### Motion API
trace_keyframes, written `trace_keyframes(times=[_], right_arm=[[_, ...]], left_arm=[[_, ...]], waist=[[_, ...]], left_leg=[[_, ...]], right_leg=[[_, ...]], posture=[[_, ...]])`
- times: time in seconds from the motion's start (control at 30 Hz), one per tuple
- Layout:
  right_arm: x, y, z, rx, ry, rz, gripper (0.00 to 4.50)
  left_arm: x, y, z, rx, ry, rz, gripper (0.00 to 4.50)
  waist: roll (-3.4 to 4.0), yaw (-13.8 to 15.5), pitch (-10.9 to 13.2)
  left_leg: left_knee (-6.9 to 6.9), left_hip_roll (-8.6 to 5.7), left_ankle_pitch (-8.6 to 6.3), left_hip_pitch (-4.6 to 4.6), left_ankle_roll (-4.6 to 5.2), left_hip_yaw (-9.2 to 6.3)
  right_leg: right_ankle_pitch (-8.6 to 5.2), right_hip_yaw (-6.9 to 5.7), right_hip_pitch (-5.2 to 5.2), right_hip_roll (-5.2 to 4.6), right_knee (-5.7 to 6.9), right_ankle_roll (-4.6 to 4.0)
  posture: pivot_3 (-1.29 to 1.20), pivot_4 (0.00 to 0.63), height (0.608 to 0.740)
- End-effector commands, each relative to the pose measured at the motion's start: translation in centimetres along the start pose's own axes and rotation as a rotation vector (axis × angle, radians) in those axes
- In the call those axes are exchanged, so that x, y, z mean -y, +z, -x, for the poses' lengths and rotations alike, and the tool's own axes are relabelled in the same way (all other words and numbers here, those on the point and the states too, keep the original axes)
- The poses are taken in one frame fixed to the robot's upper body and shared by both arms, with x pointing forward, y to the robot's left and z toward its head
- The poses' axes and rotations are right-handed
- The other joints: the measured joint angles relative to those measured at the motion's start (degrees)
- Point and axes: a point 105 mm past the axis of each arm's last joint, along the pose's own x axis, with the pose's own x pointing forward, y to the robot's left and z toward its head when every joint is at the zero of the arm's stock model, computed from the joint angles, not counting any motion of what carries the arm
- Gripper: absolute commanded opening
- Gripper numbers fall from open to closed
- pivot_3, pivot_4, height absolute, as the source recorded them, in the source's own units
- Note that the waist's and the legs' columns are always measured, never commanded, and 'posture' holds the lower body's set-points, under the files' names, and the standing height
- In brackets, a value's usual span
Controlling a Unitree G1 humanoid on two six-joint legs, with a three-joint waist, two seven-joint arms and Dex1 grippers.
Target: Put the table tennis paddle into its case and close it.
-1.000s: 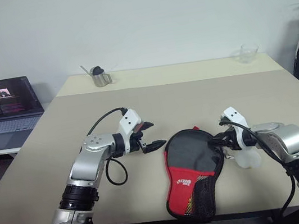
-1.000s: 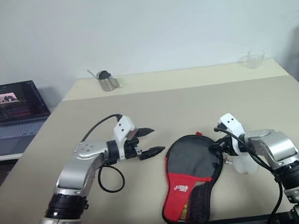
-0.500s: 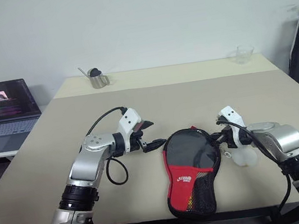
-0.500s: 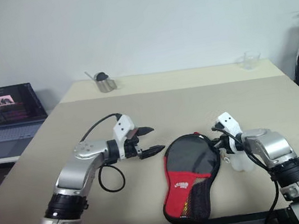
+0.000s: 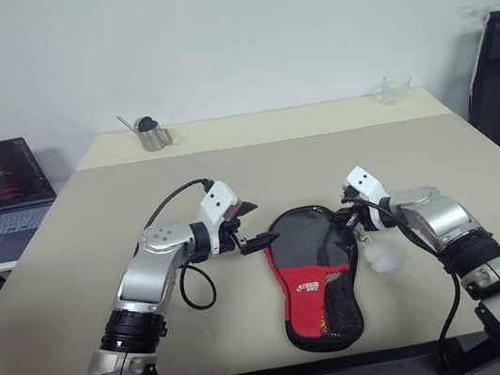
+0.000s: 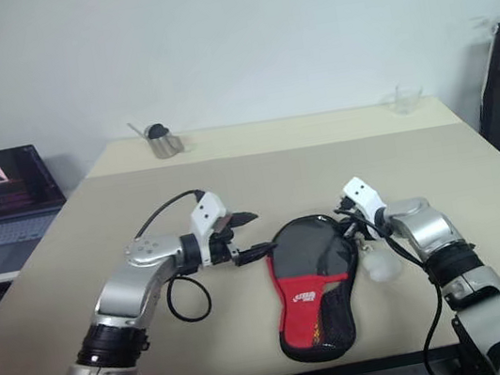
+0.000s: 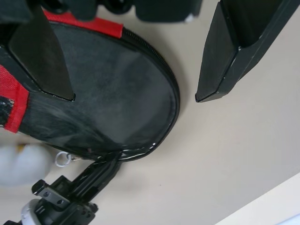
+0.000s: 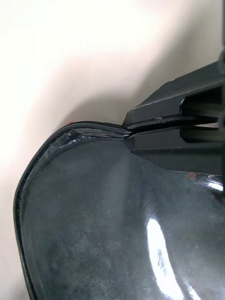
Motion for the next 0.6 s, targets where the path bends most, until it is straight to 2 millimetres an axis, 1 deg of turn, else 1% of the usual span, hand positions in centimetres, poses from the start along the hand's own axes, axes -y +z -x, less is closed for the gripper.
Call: trace_keyframes(times=[0.03,0.2,0.3,0.5,0.6], right_arm=[[0.0,2.2,-0.3,0.059,0.005,0.074,0.03],[-0.4,2.7,-1.1,0.065,0.035,0.118,0.03],[-0.3,3.0,-1.3,0.068,0.032,0.133,0.03],[-0.1,3.3,-1.2,0.085,0.045,0.127,0.03],[-0.3,3.1,-1.0,0.079,0.062,0.122,0.66]], left_arm=[[0.0,1.7,0.1,0.038,-0.001,-0.058,4.5],[0.0,1.7,0.0,0.039,-0.002,-0.061,4.5],[0.3,1.8,-0.2,0.039,-0.011,-0.066,4.5],[0.8,2.0,-0.4,0.047,-0.026,-0.069,4.5],[0.8,2.0,-0.4,0.048,-0.031,-0.073,4.5]], waist=[[0.0,-0.13,0.0],[0.0,-0.48,0.01],[-0.12,-0.72,0.08],[-0.19,-0.83,0.18],[-0.19,-0.83,0.18]], left_leg=[[-0.01,0.0,0.0,0.0,0.0,0.01],[-0.01,0.0,0.0,0.01,0.0,0.1],[0.01,-0.02,0.0,0.01,0.0,0.3],[0.08,-0.01,0.02,0.12,-0.01,0.28],[0.1,0.0,0.02,0.11,-0.01,0.28]], right_leg=[[0.0,0.02,-0.03,0.0,0.02,0.0],[0.0,0.13,-0.11,0.01,0.11,0.0],[-0.01,0.36,-0.31,0.0,0.41,-0.01],[-0.07,0.36,-0.37,0.01,0.75,-0.1],[-0.08,0.36,-0.37,0.01,0.76,-0.12]], posture=[[0.0,0.15,0.74],[0.0,0.15,0.74],[0.0,0.15,0.74],[0.0,0.15,0.74],[0.0,0.15,0.74]])
